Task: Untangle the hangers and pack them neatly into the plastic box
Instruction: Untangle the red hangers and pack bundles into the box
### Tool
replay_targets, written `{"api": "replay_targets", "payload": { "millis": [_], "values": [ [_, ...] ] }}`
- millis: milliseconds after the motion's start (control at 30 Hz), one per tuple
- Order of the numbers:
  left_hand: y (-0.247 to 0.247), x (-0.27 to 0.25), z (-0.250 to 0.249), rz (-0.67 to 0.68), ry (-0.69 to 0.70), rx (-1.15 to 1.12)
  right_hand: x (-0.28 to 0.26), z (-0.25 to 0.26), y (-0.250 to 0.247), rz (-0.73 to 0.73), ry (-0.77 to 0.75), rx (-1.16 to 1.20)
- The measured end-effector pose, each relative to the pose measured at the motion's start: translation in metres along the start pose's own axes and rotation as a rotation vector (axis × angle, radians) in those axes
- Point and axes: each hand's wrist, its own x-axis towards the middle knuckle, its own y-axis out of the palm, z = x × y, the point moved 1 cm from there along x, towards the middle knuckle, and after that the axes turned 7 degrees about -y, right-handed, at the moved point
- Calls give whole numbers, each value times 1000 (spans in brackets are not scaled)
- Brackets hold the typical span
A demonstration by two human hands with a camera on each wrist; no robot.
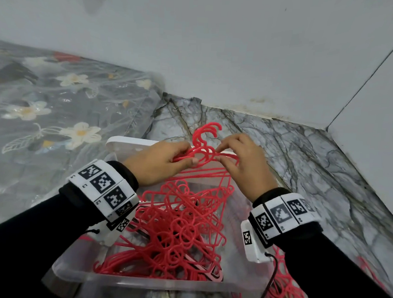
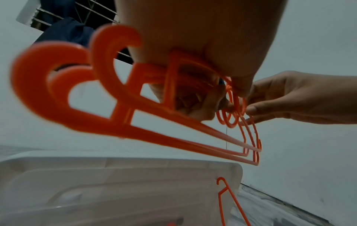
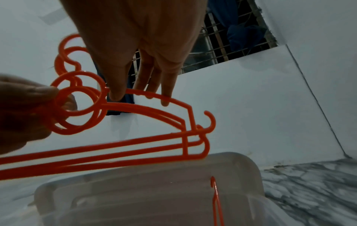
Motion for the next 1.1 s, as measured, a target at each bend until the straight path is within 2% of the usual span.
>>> {"api": "replay_targets", "payload": {
  "millis": [233, 333, 433, 500, 600, 667, 700, 767, 833, 900, 1000, 1100],
  "values": [
    [-1, -1, -3, -25, -41, -3, -6, 9, 12, 309, -42, -343],
    [-2, -2, 1, -133, -70, 237, -6, 14, 16, 362, -59, -398],
    [0, -3, 2, -241, -119, 557, -5, 19, 24, 454, -20, -324],
    [2, -2, 5, -269, -135, 639, -7, 23, 29, 448, -7, -311],
    [-6, 0, 13, -307, -200, 635, -10, 25, 29, 320, -35, -457],
    [-14, 1, 19, -327, -257, 614, -11, 29, 32, 280, -123, -470],
    [-17, 1, 22, -335, -283, 595, -12, 30, 36, 328, -182, -438],
    [-22, 2, 26, -339, -317, 540, -21, 31, 52, 554, -221, -340],
    [-24, 3, 28, -334, -327, 483, -35, 29, 72, 780, -143, -270],
    [-25, 3, 29, -326, -342, 440, -46, 28, 89, 927, -29, -190],
    [-24, 3, 28, -290, -359, 401, -49, 29, 107, 995, 26, -79],
    [-24, 3, 29, -299, -381, 314, -43, 31, 107, 932, 19, 35]
  ]
}}
